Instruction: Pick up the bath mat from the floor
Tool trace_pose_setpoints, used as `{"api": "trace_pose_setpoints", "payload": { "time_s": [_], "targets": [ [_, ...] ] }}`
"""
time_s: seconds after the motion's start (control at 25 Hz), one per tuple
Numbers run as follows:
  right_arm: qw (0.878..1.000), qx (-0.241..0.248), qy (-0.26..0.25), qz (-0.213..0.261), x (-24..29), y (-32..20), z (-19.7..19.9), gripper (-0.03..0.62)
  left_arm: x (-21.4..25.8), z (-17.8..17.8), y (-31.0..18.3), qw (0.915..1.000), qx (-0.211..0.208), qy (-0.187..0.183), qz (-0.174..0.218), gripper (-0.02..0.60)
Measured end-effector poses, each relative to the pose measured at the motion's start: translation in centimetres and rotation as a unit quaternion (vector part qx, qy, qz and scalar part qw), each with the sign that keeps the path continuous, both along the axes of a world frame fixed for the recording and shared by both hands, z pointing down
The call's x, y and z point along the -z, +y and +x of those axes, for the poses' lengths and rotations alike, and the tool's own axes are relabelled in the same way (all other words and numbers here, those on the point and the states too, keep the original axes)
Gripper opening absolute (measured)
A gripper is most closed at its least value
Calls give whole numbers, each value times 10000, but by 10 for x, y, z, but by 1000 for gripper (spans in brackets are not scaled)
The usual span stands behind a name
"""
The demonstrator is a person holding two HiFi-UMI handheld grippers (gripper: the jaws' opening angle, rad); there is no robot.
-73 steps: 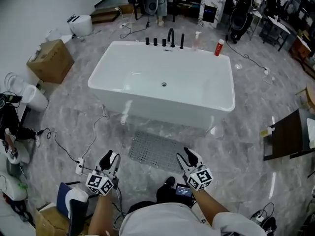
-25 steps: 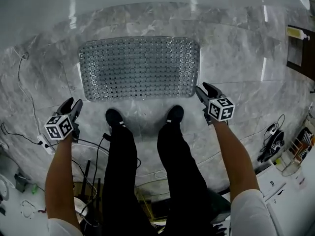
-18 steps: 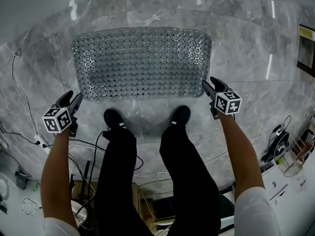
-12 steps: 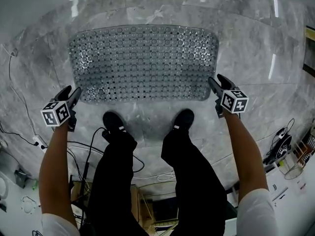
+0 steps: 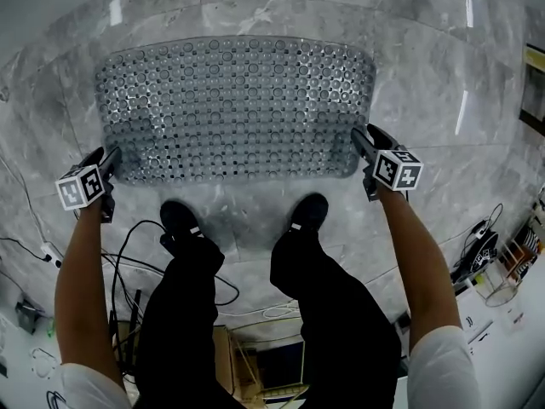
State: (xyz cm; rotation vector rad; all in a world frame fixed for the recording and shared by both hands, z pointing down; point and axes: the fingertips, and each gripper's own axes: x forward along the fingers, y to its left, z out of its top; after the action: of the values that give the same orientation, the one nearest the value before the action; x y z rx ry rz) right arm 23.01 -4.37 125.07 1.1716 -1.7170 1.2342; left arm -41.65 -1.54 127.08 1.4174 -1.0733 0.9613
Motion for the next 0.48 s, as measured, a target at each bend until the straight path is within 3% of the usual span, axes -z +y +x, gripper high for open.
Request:
{"api": "trace_pose_setpoints", "payload": {
  "time_s": [0.16, 0.36, 0.48],
  "targets": [
    [9999, 85, -28, -97, -8, 3, -2, 239, -5, 9, 1, 9999, 13, 125, -6, 256],
    [9998, -161, -54, -91, -11, 3, -5, 233, -9, 13, 5, 9998, 31, 203, 68, 253],
    [9995, -288, -82, -61, -9, 4, -5, 139, -9, 15, 9, 9997, -16, 243, 25, 226]
  ]
}}
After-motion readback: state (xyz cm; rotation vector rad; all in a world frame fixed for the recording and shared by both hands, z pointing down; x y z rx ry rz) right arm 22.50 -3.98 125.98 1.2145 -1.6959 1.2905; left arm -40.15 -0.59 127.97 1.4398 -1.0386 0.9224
